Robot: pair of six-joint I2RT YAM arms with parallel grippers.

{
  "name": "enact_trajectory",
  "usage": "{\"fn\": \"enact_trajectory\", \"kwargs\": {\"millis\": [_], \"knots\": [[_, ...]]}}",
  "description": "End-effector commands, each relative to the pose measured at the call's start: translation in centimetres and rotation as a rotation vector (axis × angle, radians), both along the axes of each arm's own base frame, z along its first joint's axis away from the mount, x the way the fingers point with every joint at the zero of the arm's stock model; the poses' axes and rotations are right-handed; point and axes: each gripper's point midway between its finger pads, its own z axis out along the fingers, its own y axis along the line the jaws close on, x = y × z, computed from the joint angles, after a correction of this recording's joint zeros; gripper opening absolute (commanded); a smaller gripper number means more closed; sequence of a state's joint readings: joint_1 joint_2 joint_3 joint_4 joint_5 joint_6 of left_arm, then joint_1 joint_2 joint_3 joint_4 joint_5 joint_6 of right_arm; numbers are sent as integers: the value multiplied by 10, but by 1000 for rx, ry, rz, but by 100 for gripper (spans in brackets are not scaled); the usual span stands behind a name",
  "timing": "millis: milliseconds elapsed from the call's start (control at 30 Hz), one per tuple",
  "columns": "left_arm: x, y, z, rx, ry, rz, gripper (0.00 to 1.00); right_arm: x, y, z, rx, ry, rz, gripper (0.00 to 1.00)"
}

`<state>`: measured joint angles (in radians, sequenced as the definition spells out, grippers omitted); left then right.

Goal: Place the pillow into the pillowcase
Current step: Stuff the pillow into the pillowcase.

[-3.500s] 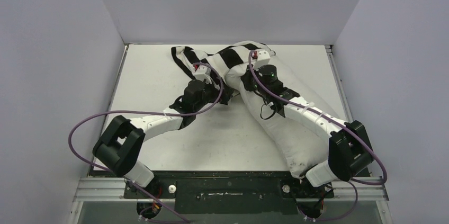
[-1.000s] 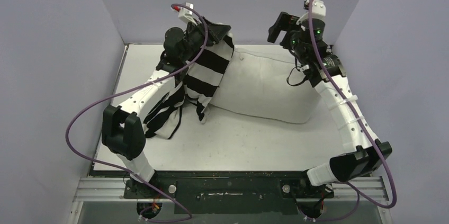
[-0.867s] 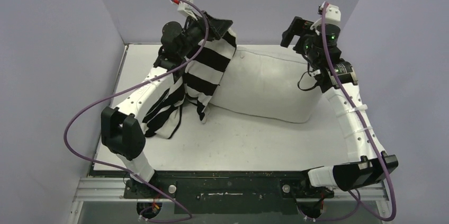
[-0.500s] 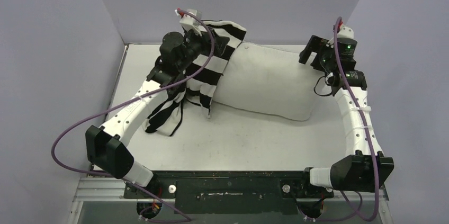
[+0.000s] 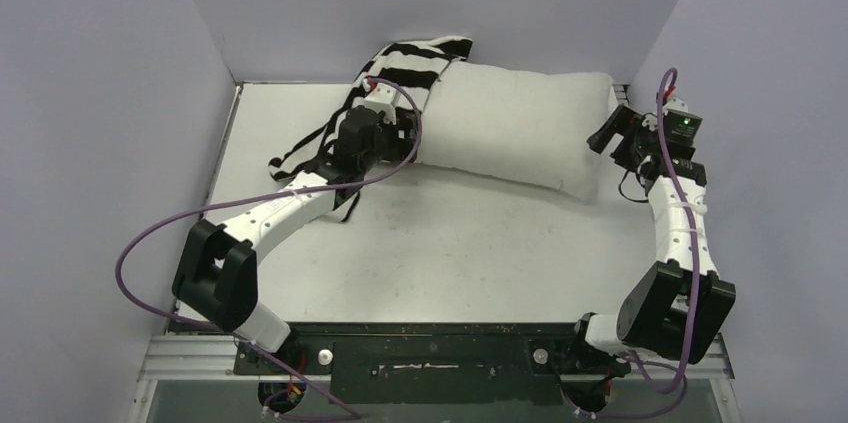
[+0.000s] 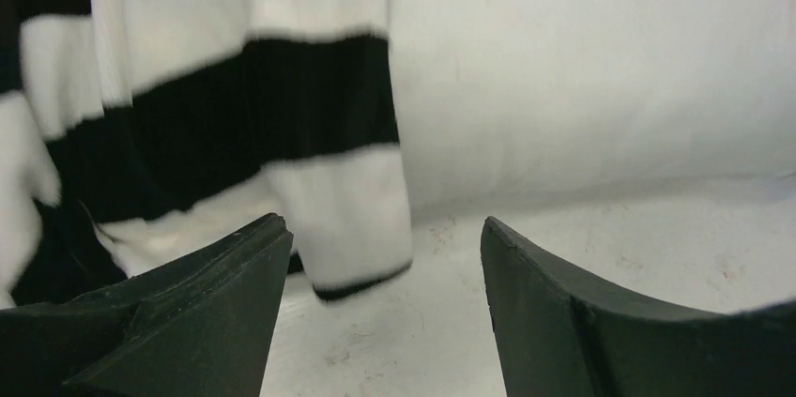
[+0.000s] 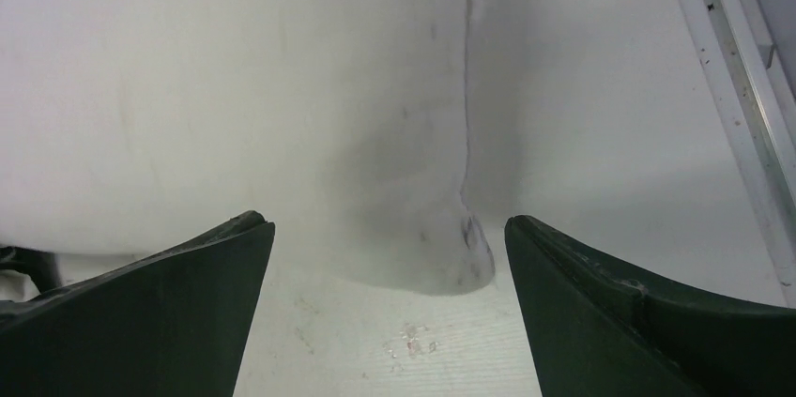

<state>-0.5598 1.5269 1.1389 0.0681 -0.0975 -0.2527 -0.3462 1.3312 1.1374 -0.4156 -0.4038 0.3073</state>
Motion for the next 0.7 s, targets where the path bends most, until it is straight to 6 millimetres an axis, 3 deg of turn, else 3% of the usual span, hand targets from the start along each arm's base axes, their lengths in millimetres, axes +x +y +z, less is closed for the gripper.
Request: {"fn": "enact_trajectory", "kwargs": {"millis": [0, 167, 267, 433, 667], "knots": [[21, -8, 5, -4, -56, 43, 71, 10, -11, -9, -1, -23, -5, 100], [38, -18, -10, 21, -62, 67, 72, 10, -26, -31, 34, 2, -35, 100], [48, -28, -7, 37, -85, 78, 72, 13, -27, -36, 66, -2, -25, 100], [57, -37, 7, 87, -140, 130, 72, 15, -31, -24, 91, -43, -37, 100], [67, -42, 28, 141, -257, 248, 72, 28, -52, -5, 108, -118, -96, 100]]}}
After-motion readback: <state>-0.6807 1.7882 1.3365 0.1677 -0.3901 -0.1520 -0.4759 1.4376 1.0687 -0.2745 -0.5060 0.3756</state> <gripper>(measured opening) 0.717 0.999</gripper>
